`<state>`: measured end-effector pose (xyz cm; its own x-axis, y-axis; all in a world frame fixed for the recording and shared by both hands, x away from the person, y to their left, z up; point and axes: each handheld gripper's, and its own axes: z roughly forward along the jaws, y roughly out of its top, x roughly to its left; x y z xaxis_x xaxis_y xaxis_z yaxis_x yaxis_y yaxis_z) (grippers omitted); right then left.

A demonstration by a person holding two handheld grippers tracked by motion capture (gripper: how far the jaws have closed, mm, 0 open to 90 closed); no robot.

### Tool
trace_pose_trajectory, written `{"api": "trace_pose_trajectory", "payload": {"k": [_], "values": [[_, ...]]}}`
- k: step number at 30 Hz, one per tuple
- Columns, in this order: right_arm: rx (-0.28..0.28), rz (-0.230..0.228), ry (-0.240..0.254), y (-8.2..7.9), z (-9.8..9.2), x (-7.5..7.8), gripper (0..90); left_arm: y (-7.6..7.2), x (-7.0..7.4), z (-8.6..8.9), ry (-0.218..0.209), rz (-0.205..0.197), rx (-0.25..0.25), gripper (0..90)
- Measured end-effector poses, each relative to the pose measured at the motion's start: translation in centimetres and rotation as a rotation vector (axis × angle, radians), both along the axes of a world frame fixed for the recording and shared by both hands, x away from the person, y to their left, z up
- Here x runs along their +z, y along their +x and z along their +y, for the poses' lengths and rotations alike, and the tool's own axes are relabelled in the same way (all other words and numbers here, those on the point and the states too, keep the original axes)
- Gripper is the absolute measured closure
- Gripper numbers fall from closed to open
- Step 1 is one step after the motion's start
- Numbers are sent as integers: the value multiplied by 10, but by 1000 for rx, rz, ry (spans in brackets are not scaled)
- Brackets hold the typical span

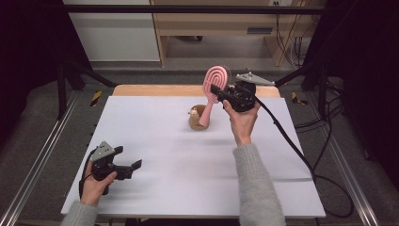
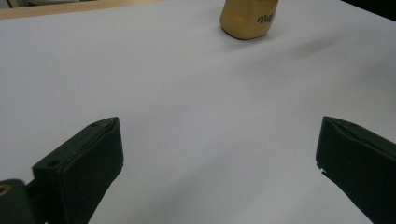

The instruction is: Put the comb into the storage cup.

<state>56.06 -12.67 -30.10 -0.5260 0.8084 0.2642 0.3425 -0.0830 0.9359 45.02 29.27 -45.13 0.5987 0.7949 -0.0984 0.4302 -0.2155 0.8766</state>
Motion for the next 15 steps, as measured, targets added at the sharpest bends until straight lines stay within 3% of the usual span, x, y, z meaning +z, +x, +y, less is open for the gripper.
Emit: {"api": "trace_pose_trajectory", "payload": {"k": [15], "values": [[-41, -9, 5, 14, 4, 1, 632, 0, -1, -1, 4, 2, -5, 8]]}}
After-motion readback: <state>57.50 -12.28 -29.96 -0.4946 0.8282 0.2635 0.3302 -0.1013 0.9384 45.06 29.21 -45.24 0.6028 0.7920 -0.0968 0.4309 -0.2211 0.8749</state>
